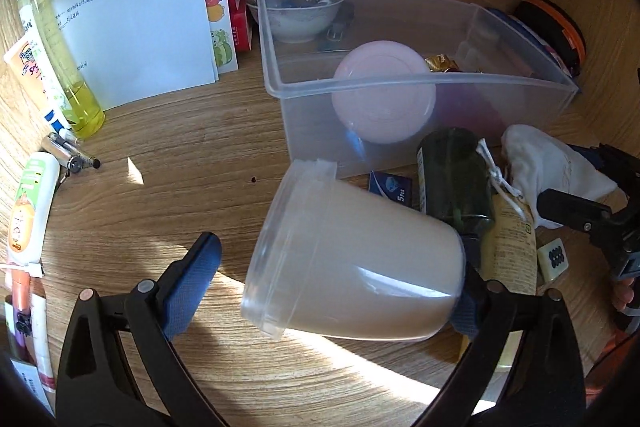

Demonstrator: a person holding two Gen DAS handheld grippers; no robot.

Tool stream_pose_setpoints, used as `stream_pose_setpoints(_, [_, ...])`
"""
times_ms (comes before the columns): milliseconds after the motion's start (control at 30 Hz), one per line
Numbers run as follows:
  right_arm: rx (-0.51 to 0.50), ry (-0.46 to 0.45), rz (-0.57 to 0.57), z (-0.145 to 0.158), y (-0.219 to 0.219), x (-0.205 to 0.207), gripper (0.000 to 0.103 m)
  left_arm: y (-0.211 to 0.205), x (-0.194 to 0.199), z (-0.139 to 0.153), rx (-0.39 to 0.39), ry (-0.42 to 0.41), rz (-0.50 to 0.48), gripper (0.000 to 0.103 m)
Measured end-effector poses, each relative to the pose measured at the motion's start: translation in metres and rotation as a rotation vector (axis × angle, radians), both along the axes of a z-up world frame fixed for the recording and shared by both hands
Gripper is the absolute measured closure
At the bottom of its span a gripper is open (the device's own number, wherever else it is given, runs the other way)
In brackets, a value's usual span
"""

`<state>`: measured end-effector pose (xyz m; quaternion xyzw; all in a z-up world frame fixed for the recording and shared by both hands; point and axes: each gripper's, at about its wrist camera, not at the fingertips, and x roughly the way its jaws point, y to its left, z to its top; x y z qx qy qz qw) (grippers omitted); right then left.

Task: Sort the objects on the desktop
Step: 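Grasp the white cloth pouch with the right gripper while the left grasps the white cup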

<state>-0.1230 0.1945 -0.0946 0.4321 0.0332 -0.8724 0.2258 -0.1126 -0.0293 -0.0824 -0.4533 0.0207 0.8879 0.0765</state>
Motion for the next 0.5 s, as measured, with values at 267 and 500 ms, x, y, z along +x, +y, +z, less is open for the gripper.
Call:
stream_pose_setpoints(267, [-0.02, 0.023, -0.003, 0.001, 0.003, 0.005, 0.041, 0.007, -0.001, -0.003, -0.012, 0.002, -0.072, 0.025])
stream_pose_setpoints(500, [-0.038, 0.043, -0.024, 0.003, 0.007, 0.014, 0.06, 0.009, 0.0, -0.005, -0.008, 0.012, -0.096, 0.031])
